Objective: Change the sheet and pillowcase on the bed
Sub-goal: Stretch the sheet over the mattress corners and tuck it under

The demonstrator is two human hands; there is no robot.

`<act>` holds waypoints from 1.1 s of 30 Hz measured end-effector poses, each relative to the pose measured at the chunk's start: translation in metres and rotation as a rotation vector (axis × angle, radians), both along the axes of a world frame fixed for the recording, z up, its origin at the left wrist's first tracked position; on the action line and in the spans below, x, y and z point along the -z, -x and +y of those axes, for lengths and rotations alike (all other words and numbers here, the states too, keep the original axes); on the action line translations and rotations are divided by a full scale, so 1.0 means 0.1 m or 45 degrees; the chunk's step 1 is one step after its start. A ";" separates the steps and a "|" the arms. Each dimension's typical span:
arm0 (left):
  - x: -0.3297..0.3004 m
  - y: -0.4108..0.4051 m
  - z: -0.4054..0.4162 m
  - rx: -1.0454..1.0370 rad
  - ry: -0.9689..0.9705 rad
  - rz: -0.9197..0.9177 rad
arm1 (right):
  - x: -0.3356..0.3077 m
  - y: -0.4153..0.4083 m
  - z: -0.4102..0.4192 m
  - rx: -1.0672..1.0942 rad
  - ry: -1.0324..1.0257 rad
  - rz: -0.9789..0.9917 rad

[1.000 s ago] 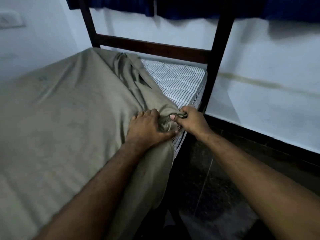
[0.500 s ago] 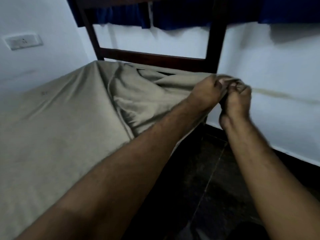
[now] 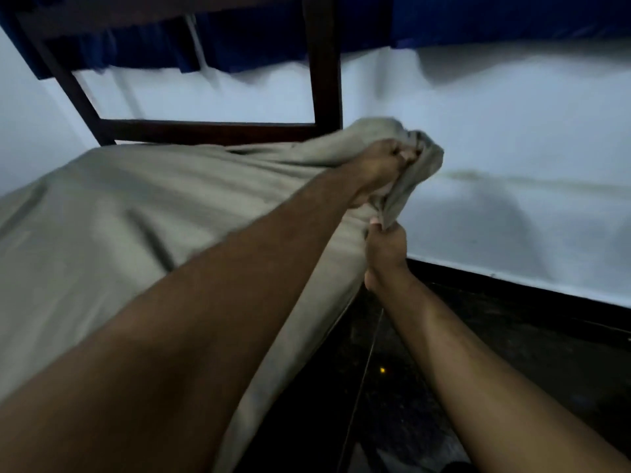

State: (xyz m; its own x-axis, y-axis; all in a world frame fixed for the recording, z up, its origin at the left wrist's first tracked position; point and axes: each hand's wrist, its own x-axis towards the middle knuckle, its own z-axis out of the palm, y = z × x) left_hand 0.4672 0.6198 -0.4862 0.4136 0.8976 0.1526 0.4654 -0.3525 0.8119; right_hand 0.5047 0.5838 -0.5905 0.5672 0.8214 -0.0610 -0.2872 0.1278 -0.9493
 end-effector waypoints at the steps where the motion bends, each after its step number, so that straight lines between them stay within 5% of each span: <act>1: 0.03 0.05 -0.04 0.021 0.007 0.056 | 0.05 -0.06 0.04 0.058 -0.009 -0.068; 8: 0.60 1.13 -0.44 0.065 -0.302 0.875 | 0.60 -0.28 0.29 0.225 0.258 -0.091; 17: 1.35 1.50 -1.17 0.083 -0.301 0.925 | 0.91 -0.21 0.47 0.267 0.404 -0.533; 20: 1.53 1.60 -1.08 0.034 -0.197 0.909 | 1.03 -0.21 0.51 -0.009 0.518 -0.717; 25: 1.83 1.64 -1.00 0.082 0.128 1.093 | 1.40 -0.40 0.33 -0.786 1.049 -1.432; 27: 1.80 1.51 -1.03 0.092 0.123 0.988 | 1.38 -0.45 0.29 -0.810 1.183 -1.599; 33: 1.18 1.33 -0.76 -0.180 -0.519 0.894 | 0.92 -0.07 0.52 -0.496 0.470 -1.421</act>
